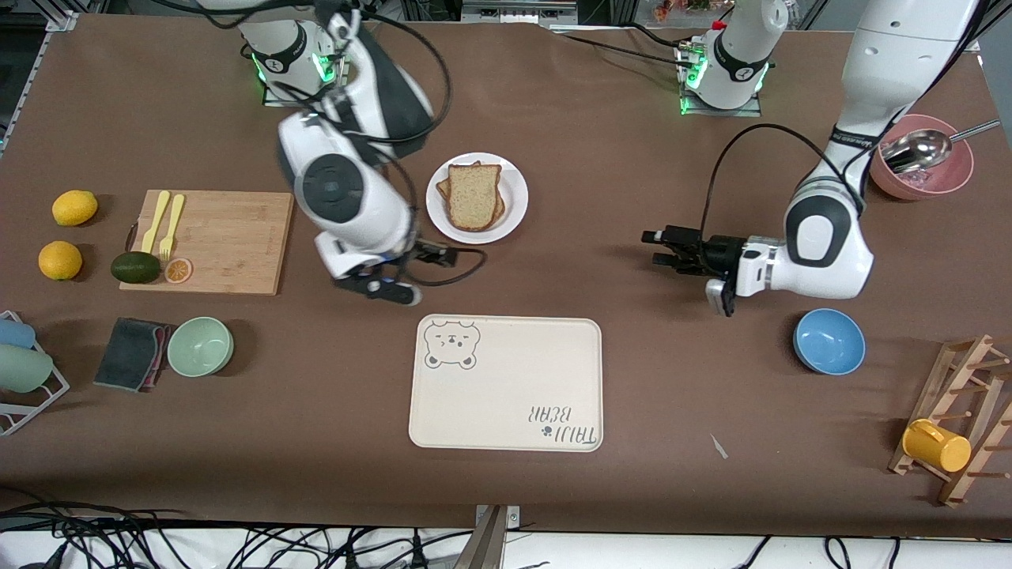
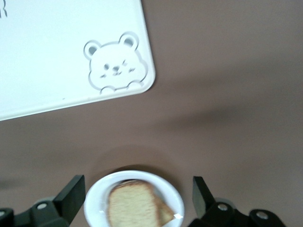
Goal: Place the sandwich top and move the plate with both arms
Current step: 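Withdraw the right gripper while the left gripper reaches the plate rim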
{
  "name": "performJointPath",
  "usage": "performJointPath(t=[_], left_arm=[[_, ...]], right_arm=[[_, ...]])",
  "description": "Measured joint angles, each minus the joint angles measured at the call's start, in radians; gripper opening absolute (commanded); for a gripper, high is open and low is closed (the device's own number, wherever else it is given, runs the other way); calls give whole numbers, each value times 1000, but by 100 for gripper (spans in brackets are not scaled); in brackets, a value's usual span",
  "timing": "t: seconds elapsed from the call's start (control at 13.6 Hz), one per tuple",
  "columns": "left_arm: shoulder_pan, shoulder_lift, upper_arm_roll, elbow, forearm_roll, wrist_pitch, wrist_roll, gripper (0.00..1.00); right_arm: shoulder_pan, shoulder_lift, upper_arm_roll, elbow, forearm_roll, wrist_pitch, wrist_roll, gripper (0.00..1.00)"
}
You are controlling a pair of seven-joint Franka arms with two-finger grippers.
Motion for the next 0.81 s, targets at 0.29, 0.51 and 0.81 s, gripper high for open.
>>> performJointPath(t=[0.29, 0.51, 0.81], left_arm=[[-100, 40, -6, 2, -80, 43, 2, 100], [-182, 73, -8, 2, -119, 111, 4, 100], [-313, 79, -9, 2, -211, 227, 3, 100]], right_arm=[[-2, -53, -142, 0, -71, -53, -256, 100], [-4, -83, -213, 1, -87, -80, -359, 100], [-147, -167, -165, 1, -88, -90, -479, 100]])
